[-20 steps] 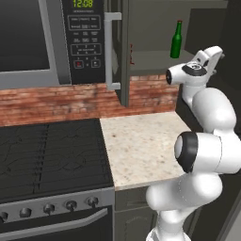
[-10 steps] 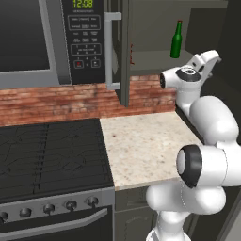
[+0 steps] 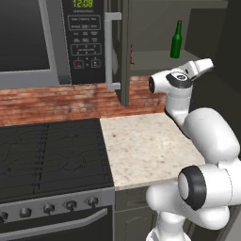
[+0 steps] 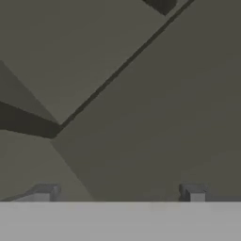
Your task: Get the candle and the beer from the cabinet and move them to the dining counter.
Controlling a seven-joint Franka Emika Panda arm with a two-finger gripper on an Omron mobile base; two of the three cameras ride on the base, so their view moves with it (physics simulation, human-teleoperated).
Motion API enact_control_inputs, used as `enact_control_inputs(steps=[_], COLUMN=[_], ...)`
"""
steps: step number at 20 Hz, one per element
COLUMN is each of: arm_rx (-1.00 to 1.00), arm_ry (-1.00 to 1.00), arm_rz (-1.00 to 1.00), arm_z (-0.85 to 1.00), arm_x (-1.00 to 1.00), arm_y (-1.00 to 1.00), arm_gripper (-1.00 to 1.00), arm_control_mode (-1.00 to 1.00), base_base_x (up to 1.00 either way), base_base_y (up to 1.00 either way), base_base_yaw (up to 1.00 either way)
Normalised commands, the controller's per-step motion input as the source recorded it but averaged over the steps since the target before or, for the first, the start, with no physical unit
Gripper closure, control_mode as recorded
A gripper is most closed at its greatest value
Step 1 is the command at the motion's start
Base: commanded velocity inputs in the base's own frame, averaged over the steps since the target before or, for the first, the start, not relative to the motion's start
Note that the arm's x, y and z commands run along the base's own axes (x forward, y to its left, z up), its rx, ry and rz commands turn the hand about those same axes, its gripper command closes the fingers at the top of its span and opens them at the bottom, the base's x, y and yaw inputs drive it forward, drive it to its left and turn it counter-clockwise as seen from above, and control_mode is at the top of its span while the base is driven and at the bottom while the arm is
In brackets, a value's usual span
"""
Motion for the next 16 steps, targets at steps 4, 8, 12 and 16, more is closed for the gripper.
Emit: enact_control_inputs(steps=[4,8,12,16], arm_rx=[0.2,0.25,0.24,0.24], arm_ry=[-0.42,-0.44,-0.41,-0.3], arm_rz=[0.24,0.31,0.36,0.33], arm_z=[0.0,0.0,0.01,0.18], arm_x=[0.0,0.0,0.0,0.08], arm_y=[0.08,0.0,-0.02,0.0], arm_gripper=[-1.0,-1.0,-1.0,-1.0], arm_control_mode=[-1.0,-1.0,-1.0,-1.0], base_base_x=[0.0,0.0,0.0,0.0], base_base_y=[0.0,0.0,0.0,0.0], base_base_yaw=[0.0,0.0,0.0,0.0])
